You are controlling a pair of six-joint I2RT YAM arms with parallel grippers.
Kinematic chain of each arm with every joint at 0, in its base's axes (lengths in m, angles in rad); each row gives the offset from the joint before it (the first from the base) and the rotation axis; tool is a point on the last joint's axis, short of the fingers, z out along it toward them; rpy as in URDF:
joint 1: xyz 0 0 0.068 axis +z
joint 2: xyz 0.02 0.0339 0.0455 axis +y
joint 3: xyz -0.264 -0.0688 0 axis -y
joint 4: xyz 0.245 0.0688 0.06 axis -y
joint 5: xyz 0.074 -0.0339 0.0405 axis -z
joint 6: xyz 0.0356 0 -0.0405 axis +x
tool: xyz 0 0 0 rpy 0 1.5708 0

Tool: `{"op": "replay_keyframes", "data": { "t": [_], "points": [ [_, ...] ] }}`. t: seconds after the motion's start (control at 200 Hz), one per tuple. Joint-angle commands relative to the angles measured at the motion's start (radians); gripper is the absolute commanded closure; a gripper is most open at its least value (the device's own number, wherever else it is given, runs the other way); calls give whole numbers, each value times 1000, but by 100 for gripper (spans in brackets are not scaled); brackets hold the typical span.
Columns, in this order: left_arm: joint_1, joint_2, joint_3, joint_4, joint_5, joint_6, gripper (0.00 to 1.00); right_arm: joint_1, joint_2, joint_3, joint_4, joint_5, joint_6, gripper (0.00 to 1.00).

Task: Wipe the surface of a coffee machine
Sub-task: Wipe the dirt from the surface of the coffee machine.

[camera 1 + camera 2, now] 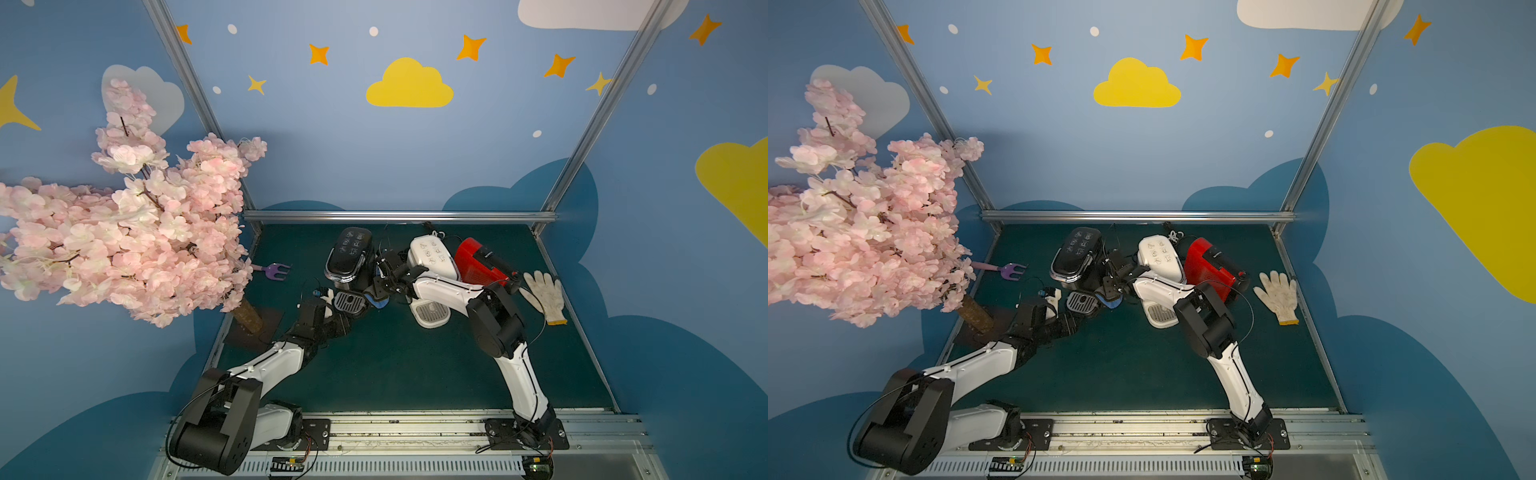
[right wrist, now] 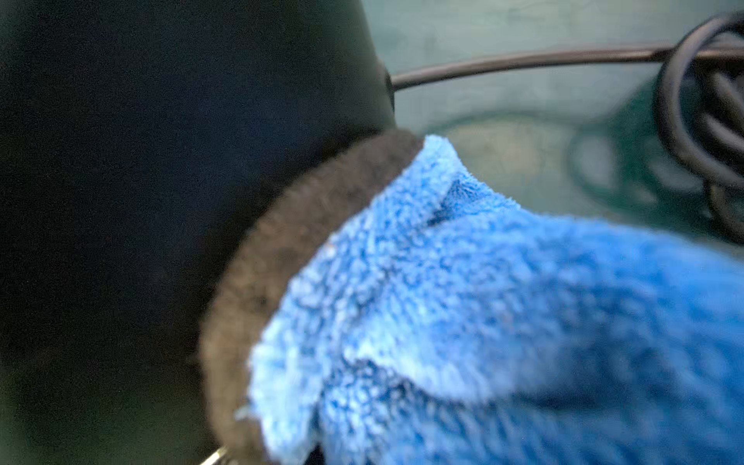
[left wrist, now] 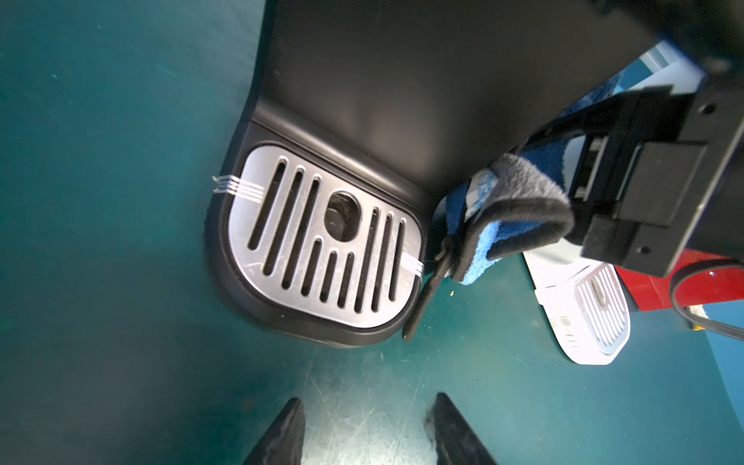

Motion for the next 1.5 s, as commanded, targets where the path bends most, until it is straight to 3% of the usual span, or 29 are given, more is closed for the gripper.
{"op": "replay_keyframes", "data": {
  "t": [0.0, 0.431, 0.841, 1.136, 1.332, 1.492],
  "points": [
    [4, 5, 24, 1, 10, 4, 47, 55, -44, -57, 47, -129, 4, 100],
    [5, -17, 21, -20, -44, 14, 47, 95, -255, -292, 168, -260, 91, 100],
    [67, -24, 15, -36, -61, 12, 44, 87, -639, -526, 85, -151, 29, 100],
    [163, 119, 57, 46, 42, 46, 37, 92, -829, -683, 36, -214, 17, 100],
    [183, 209, 118, 112, 81, 39, 36, 92, -861, -726, 21, -253, 4, 100],
    [183, 357, 198, 183, 298, 48, 37, 92, -906, -796, 83, -258, 38, 100]
  ]
}}
